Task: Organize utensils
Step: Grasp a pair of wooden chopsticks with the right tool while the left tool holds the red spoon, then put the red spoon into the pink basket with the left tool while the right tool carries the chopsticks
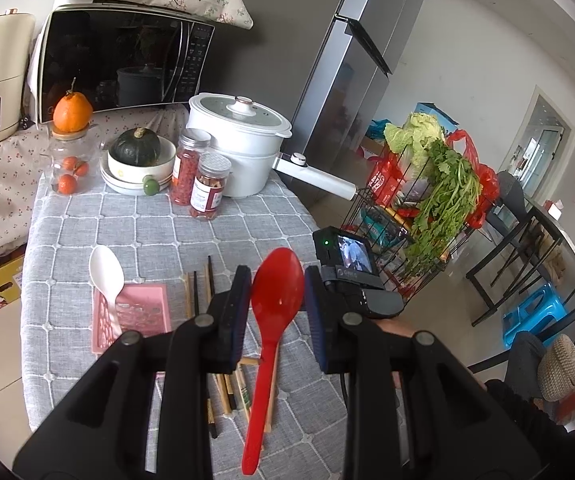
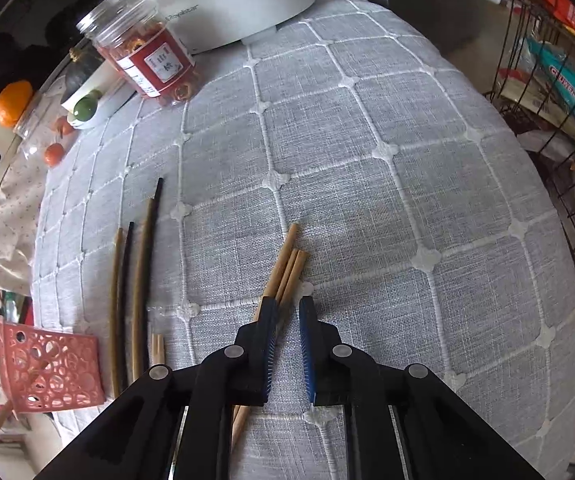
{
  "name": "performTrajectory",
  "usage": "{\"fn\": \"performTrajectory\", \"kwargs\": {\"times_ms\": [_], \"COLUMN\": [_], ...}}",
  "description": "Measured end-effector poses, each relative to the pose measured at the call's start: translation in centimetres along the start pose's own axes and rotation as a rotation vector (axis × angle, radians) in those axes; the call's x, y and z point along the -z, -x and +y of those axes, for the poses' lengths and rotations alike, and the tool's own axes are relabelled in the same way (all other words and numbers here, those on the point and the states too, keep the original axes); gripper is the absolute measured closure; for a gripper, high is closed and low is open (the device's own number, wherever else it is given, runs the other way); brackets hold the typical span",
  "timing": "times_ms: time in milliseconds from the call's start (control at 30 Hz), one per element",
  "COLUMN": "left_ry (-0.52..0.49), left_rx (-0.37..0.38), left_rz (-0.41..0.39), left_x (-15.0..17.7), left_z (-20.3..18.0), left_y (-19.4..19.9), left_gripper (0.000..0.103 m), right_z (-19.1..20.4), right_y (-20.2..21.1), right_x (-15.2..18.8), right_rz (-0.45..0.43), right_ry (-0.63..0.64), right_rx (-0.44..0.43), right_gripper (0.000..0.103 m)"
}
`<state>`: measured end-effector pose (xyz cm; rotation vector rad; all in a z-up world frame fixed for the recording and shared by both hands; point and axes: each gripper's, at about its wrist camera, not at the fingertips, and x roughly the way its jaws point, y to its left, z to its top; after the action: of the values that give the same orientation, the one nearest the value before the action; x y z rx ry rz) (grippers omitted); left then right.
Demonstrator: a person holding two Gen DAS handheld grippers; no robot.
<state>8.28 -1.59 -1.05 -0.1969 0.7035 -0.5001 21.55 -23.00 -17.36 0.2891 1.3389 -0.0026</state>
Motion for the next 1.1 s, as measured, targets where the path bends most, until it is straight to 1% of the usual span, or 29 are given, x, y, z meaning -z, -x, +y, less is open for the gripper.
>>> {"fn": "performTrajectory", "kwargs": {"times_ms": [67,167,233,300,333,433,567,700,800,900,933,1000,1100], "left_ry": [0.004,0.005,0.005,0.003,0.002,-0.009,-0.025,-0.036,-0.051,-0.064,-0.061,-0.042,-0.021], "left_rx": [0.002,0.000,0.001,0.003,0.005,0.017,0.039,0.066,0.061,0.010,-0.006,-0.039,-0.106], "left_rz": [0.002,0.002,0.002,-0.004,-0.010,-0.043,-0.116,-0.200,-0.285,-0.392,-0.419,-0.478,-0.529], "left_x": [0.0,0.1,0.1,0.0,0.0,-0.3,-0.9,-1.5,-2.1,-2.7,-2.9,-3.2,-3.4], "left_z": [0.1,0.1,0.1,0.1,0.1,-0.1,-0.8,-1.6,-2.0,-1.9,-1.6,-0.7,0.8], "left_y": [0.0,0.0,0.0,0.1,0.4,1.2,3.0,5.0,6.8,8.5,8.8,9.3,8.8], "left_gripper": [0.074,0.074,0.074,0.074,0.074,0.074,0.074,0.074,0.074,0.074,0.074,0.074,0.074], "right_z": [0.8,2.2,2.2,1.9,1.7,1.2,0.9,1.0,1.0,2.3,2.7,3.2,4.2], "right_y": [-0.3,-0.5,-0.5,-0.6,-0.5,0.7,4.7,8.8,12.1,15.4,16.4,18.0,20.4], "right_x": [0.3,0.6,0.6,0.6,0.7,0.7,1.1,2.1,3.2,4.1,4.4,4.9,5.4], "right_rz": [0.016,0.017,0.016,0.014,0.004,-0.029,-0.135,-0.232,-0.309,-0.413,-0.445,-0.501,-0.592], "right_ry": [0.036,0.109,0.116,0.091,0.080,0.062,0.082,0.125,0.141,0.169,0.182,0.207,0.239], "right_rx": [0.000,0.044,0.049,0.037,0.020,-0.050,-0.135,-0.177,-0.221,-0.254,-0.261,-0.267,-0.274], "right_gripper": [0.091,0.091,0.091,0.092,0.097,0.098,0.099,0.099,0.099,0.099,0.101,0.101,0.102]}}
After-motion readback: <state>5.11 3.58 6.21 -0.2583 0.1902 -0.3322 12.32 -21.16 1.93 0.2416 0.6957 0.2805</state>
